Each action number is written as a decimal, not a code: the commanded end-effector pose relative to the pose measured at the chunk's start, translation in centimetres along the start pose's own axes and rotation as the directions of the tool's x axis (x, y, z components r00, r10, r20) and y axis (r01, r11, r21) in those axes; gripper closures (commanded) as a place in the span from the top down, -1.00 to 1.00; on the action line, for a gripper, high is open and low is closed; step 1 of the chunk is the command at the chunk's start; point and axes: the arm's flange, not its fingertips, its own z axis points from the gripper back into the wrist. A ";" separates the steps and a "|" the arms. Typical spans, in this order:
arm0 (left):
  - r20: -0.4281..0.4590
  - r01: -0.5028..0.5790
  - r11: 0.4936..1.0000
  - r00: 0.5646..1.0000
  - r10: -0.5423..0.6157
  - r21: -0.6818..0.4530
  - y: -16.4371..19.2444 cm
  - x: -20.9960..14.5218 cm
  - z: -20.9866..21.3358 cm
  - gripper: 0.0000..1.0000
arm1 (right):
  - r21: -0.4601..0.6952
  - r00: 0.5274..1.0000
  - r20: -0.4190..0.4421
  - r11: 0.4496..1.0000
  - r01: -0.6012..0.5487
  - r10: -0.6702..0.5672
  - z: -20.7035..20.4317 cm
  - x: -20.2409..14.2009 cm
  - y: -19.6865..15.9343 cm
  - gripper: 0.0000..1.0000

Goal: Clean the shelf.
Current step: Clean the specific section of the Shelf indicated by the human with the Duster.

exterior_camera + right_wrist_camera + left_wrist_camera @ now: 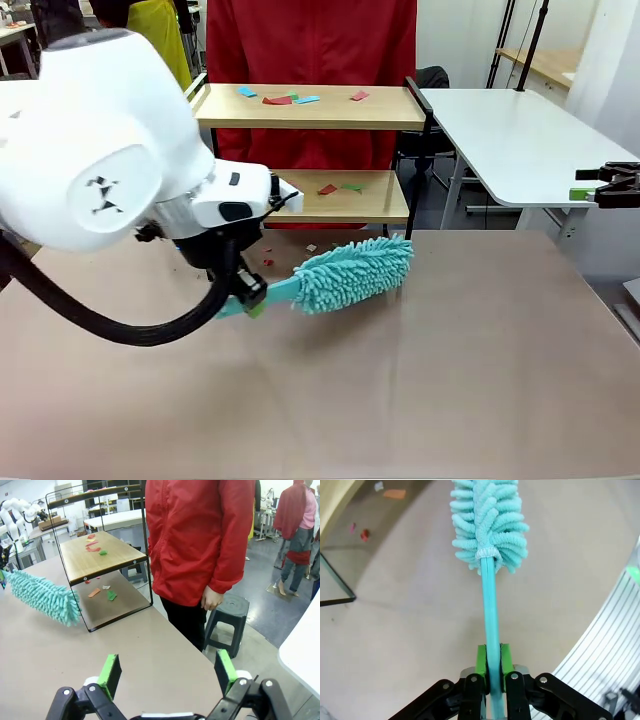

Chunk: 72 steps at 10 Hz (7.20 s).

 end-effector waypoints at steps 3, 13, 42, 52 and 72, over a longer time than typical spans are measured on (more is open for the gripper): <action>0.013 -0.183 0.980 0.983 0.182 0.077 -2.5 3.4 -2.0 -0.74 | 0.002 1.000 0.004 1.000 -0.002 0.002 -0.1 0.2 0.2 1.00; -0.054 -0.189 0.968 0.978 0.200 0.165 -1.2 2.6 0.9 -0.74 | 0.002 1.000 0.004 1.000 -0.002 0.002 -0.1 0.2 0.2 1.00; 0.093 -0.563 0.822 0.826 0.556 0.089 -3.4 11.2 -15.0 -0.74 | 0.002 1.000 0.004 1.000 -0.002 0.002 -0.1 0.2 0.2 1.00; 0.077 -0.652 0.746 0.758 0.648 0.135 1.1 6.7 -14.3 -0.74 | 0.002 1.000 0.004 1.000 -0.002 0.002 -0.1 0.2 0.2 1.00; 0.182 -0.640 0.509 0.707 0.683 0.575 4.6 -1.0 -11.5 -0.74 | 0.002 1.000 0.004 1.000 -0.002 0.002 -0.1 0.2 0.2 1.00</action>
